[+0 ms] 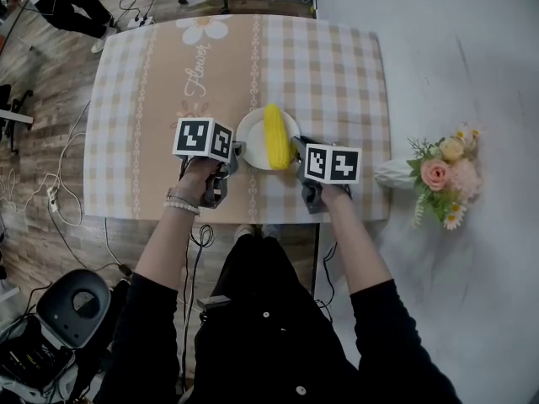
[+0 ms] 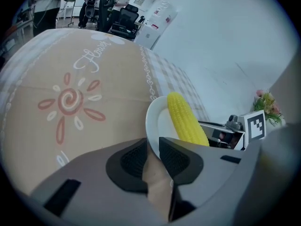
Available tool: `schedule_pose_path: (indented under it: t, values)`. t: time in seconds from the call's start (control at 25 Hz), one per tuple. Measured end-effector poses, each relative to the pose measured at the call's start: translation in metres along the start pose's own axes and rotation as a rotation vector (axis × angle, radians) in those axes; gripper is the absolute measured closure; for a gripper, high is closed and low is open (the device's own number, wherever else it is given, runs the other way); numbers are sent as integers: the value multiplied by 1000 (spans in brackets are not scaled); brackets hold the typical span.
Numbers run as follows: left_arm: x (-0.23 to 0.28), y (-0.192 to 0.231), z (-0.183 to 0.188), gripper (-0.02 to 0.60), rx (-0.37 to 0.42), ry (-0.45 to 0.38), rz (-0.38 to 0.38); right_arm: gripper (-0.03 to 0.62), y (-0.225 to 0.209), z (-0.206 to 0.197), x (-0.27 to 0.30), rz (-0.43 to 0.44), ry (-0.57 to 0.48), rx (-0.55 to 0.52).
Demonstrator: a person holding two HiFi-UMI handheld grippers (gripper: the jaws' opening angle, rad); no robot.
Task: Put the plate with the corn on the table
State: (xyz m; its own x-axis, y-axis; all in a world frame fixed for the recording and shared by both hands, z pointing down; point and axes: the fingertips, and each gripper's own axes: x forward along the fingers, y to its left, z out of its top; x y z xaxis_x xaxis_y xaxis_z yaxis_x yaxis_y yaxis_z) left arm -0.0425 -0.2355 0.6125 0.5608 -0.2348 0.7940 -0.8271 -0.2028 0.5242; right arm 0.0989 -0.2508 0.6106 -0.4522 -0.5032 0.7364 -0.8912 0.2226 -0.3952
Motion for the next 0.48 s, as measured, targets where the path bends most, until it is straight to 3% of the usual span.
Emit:
schedule_pose_path:
  t: [0.2,0.48]
  values:
    - [-10,4,-7,492,-46,-16,-28,488,2,-1,-8,-29,-8,10]
    - [-29,5,-2,554,-54,-175,-49,509,-6,12,-29,-58,-131,-16]
